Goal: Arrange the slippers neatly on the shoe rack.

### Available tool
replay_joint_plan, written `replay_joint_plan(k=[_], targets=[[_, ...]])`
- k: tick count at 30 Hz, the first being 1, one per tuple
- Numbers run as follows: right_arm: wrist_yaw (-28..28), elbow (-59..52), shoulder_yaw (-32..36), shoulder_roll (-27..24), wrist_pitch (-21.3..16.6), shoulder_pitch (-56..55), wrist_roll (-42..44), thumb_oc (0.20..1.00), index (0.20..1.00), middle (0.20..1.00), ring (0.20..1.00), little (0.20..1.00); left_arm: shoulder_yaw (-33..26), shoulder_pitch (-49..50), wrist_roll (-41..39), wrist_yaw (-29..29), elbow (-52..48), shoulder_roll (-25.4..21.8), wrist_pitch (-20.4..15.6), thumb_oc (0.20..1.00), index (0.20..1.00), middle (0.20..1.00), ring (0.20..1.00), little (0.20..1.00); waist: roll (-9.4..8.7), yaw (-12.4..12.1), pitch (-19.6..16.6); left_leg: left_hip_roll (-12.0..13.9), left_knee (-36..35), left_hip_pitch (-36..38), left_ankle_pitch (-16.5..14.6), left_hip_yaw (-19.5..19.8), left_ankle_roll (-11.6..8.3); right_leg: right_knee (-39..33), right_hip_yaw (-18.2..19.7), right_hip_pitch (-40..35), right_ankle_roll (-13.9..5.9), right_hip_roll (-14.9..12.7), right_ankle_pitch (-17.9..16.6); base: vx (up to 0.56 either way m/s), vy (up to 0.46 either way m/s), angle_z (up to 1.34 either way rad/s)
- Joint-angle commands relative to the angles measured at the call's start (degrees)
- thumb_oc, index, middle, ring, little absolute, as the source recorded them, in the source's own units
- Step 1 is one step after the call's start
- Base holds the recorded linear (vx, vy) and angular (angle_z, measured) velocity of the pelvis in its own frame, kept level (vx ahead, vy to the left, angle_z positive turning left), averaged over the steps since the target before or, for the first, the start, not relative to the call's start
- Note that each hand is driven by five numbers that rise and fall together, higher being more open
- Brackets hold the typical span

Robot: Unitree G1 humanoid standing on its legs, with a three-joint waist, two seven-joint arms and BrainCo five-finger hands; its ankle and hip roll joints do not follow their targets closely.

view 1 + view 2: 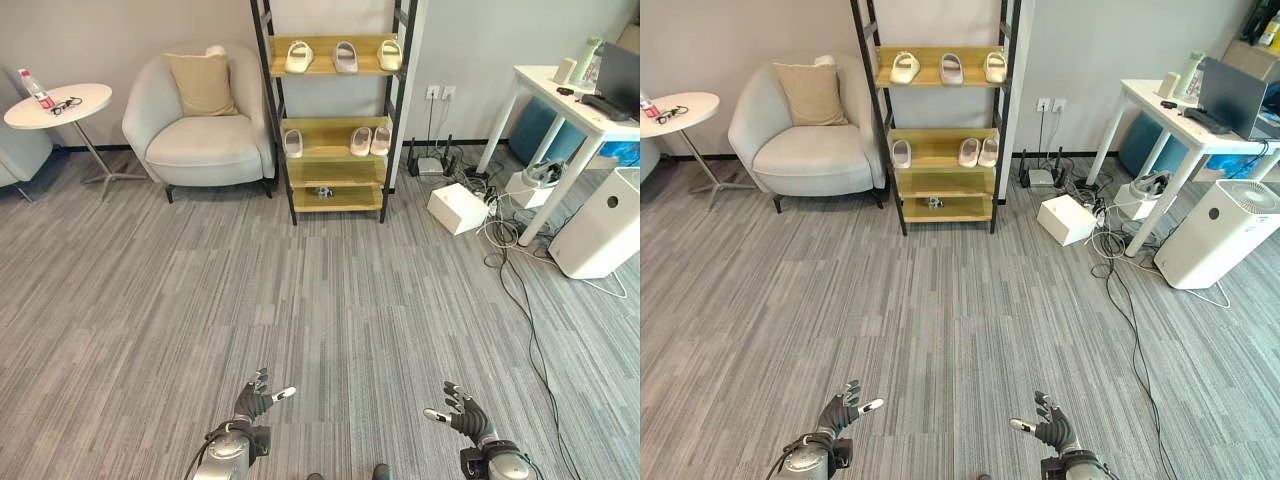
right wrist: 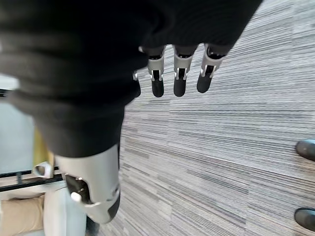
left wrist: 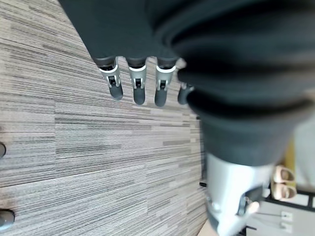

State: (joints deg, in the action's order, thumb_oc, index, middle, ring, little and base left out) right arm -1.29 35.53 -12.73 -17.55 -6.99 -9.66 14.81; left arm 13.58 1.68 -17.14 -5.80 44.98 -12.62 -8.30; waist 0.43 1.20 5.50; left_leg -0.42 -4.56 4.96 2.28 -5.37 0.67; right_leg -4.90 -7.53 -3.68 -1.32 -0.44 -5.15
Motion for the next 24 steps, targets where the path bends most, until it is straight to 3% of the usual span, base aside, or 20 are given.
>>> replay_joint_plan(k=[1, 6, 24], targets=[[-1.06, -3.77, 0.24, -0.60, -1.80, 1.26, 1.78, 1.000, 1.000, 1.000, 1.000, 1.000, -0.08, -3.28, -1.18, -1.01, -0.59, -1.12, -2.14, 1.000, 1.000, 1.000, 1.000, 1.000, -2.44, 0.23, -1.68, 2.15, -0.44, -0.22, -0.72, 0.17, -4.28, -0.11, 0.90, -0.90, -7.17, -6.16, 3.09, 0.00, 0.000, 0.00], [-0.22, -3.42, -0.15, -0.29, -0.99, 1.07, 2.39, 1.000, 1.000, 1.000, 1.000, 1.000, 0.27, -2.32, -2.70, 0.91, -4.60, -1.90, -1.62, 1.000, 1.000, 1.000, 1.000, 1.000, -2.34, 0.32, -1.69, 2.25, -0.44, 0.38, -1.04, 0.05, -4.19, -0.11, 1.42, -1.24, -7.02, -6.08, 3.25, 0.01, -0.004, -0.04], [0.09, -1.80, -2.09, -0.32, -0.65, 3.41, 1.07, 1.000, 1.000, 1.000, 1.000, 1.000, 0.38, -2.05, -3.89, 1.28, -5.15, -1.34, -1.85, 1.000, 1.000, 1.000, 1.000, 1.000, -2.22, 0.13, -1.75, 2.41, -0.44, 1.19, -1.24, 0.21, -4.17, -0.11, 1.44, -2.16, -6.80, -6.06, 3.61, 0.00, -0.005, -0.02]])
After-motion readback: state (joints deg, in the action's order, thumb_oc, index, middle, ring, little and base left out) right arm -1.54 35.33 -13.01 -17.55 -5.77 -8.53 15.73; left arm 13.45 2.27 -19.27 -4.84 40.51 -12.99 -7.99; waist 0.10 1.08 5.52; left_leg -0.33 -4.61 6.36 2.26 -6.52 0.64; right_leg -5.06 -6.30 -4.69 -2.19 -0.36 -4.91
